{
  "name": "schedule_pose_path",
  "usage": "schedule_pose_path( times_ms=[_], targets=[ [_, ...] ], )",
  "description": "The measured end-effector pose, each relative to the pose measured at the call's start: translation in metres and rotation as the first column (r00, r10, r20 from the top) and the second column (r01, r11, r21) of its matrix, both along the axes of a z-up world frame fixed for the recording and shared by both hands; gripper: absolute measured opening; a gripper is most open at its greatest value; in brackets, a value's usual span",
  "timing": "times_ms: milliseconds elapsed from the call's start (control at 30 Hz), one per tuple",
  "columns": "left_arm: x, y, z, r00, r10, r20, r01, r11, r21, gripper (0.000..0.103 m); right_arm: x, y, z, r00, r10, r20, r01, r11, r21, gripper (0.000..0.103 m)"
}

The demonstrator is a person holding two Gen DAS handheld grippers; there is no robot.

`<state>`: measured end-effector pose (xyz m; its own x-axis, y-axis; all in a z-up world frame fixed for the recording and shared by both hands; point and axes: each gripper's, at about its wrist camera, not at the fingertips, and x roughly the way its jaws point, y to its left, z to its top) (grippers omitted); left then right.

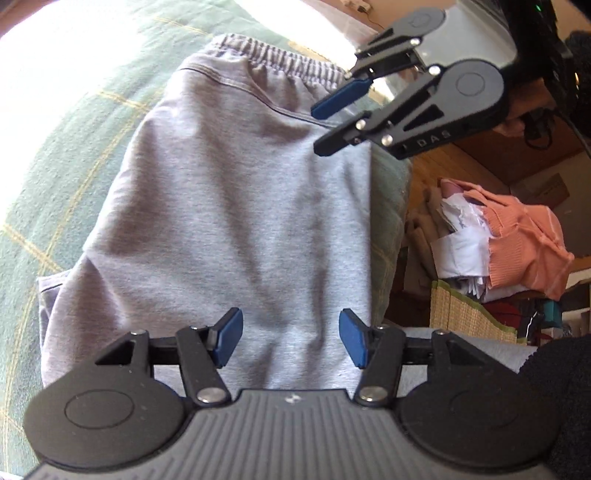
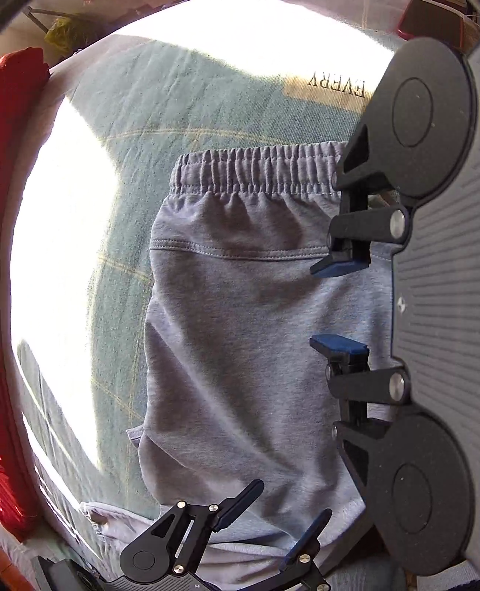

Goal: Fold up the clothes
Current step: 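Release the waistband from both tools onto the folded sweatpants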

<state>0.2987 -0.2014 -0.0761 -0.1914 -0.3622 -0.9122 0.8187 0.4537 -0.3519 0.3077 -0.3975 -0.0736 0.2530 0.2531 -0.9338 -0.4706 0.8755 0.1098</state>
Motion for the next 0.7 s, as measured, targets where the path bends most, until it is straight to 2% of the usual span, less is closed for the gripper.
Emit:
schedule_pose_path(
  times_ms=[67, 167, 300, 367, 400, 467, 533, 600, 700],
  targets=[
    [0.02, 0.017, 0.008, 0.995, 0.099, 0.008, -0.099, 0.995, -0.008, 0.056, 0.009, 0.013, 0.004, 0.999, 0.03, 0.011, -0.031, 0.999, 0.023, 0.038],
    [0.05, 0.043, 0.014, 0.969, 0.244, 0.026, -0.243, 0.97, -0.029, 0.056, 0.023, 0.038, 0.006, 0.996, 0.091, 0.019, -0.092, 0.994, 0.062, 0.038],
    [0.084, 0.073, 0.01, 0.909, 0.416, 0.013, -0.414, 0.907, -0.076, 0.056, 0.027, 0.074, -0.01, 0.976, 0.219, 0.013, -0.22, 0.974, 0.058, 0.04],
    [0.099, 0.085, 0.002, 0.875, 0.484, -0.011, -0.483, 0.871, -0.087, 0.056, 0.021, 0.083, -0.03, 0.961, 0.274, -0.041, -0.273, 0.962, 0.019, 0.04],
    [0.105, 0.089, -0.004, 0.863, 0.505, -0.025, -0.505, 0.859, -0.087, 0.056, 0.016, 0.086, -0.041, 0.952, 0.295, -0.076, -0.296, 0.955, -0.001, 0.041],
    [0.116, 0.095, -0.016, 0.845, 0.531, -0.057, -0.534, 0.841, -0.079, 0.054, 0.004, 0.083, -0.047, 0.938, 0.342, -0.052, -0.343, 0.939, -0.012, 0.044],
    [0.125, 0.1, -0.028, 0.834, 0.542, -0.103, -0.549, 0.833, -0.071, 0.047, 0.004, 0.078, -0.046, 0.938, 0.338, -0.077, -0.339, 0.941, -0.002, 0.046],
    [0.131, 0.102, -0.037, 0.832, 0.535, -0.147, -0.549, 0.833, -0.069, 0.033, 0.008, 0.073, -0.047, 0.945, 0.307, -0.114, -0.308, 0.951, 0.016, 0.047],
    [0.136, 0.104, -0.048, 0.84, 0.511, -0.183, -0.529, 0.846, -0.065, 0.029, 0.003, 0.07, -0.049, 0.933, 0.342, -0.115, -0.344, 0.939, 0.008, 0.047]
  ],
)
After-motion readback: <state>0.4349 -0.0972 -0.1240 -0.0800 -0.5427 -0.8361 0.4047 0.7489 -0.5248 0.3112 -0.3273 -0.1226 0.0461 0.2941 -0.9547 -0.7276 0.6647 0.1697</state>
